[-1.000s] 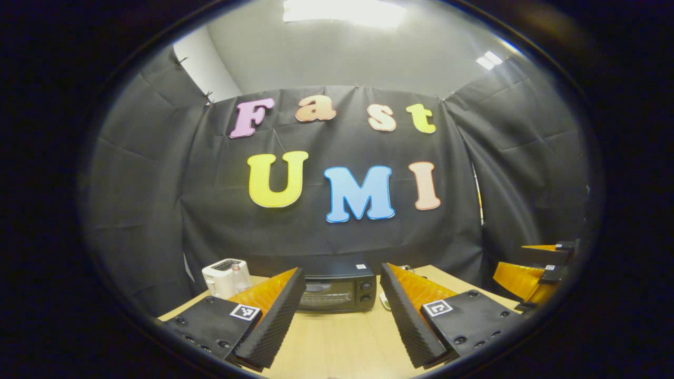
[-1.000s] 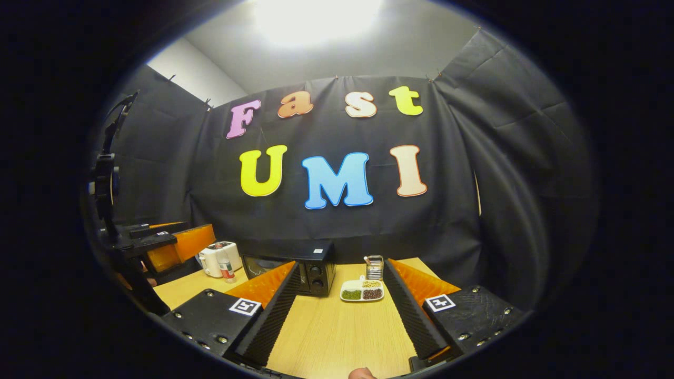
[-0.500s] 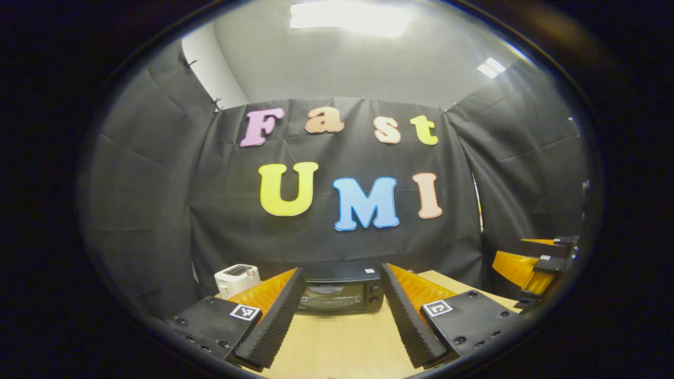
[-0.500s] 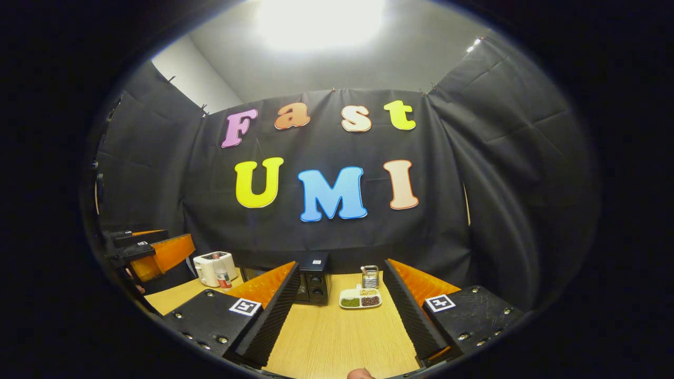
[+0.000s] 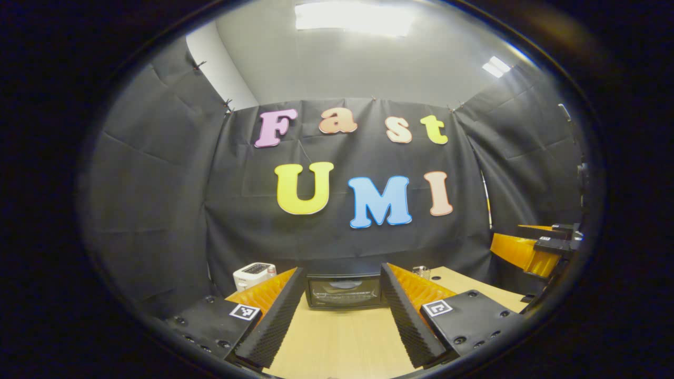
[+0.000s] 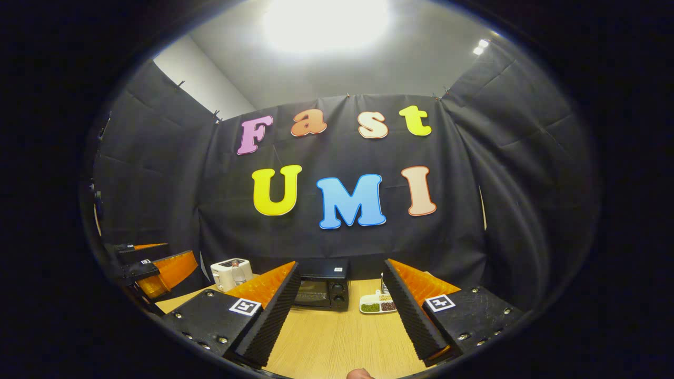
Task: Open the electric oven with the left hand, put the food in, and close the electric oven.
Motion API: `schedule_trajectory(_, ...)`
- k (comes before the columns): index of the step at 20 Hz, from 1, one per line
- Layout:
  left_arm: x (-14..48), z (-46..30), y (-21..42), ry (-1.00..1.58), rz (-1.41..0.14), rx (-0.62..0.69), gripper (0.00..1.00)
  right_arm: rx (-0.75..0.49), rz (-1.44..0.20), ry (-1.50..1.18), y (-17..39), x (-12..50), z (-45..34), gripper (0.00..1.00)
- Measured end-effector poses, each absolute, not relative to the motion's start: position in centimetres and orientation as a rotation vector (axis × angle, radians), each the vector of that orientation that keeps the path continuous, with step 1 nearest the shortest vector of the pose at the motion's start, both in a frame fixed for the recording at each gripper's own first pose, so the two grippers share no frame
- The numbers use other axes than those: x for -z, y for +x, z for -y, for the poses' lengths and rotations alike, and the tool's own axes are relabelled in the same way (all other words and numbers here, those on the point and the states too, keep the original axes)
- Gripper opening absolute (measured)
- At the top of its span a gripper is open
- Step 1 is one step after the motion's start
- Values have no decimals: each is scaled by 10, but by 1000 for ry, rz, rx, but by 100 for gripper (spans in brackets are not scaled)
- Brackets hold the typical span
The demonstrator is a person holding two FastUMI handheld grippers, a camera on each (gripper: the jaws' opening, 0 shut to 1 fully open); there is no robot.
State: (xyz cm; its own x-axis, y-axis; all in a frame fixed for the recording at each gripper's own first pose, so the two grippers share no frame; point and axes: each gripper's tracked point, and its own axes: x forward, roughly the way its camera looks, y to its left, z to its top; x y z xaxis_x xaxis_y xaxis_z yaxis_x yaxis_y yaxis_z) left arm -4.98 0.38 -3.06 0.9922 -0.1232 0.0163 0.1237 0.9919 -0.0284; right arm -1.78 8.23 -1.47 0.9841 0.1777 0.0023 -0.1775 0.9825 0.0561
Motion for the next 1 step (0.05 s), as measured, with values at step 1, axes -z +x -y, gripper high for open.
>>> schedule_trajectory(1, 28, -8, -52, -32, 19, 117, 100, -187, 0, 55, -20, 14, -87, 98)
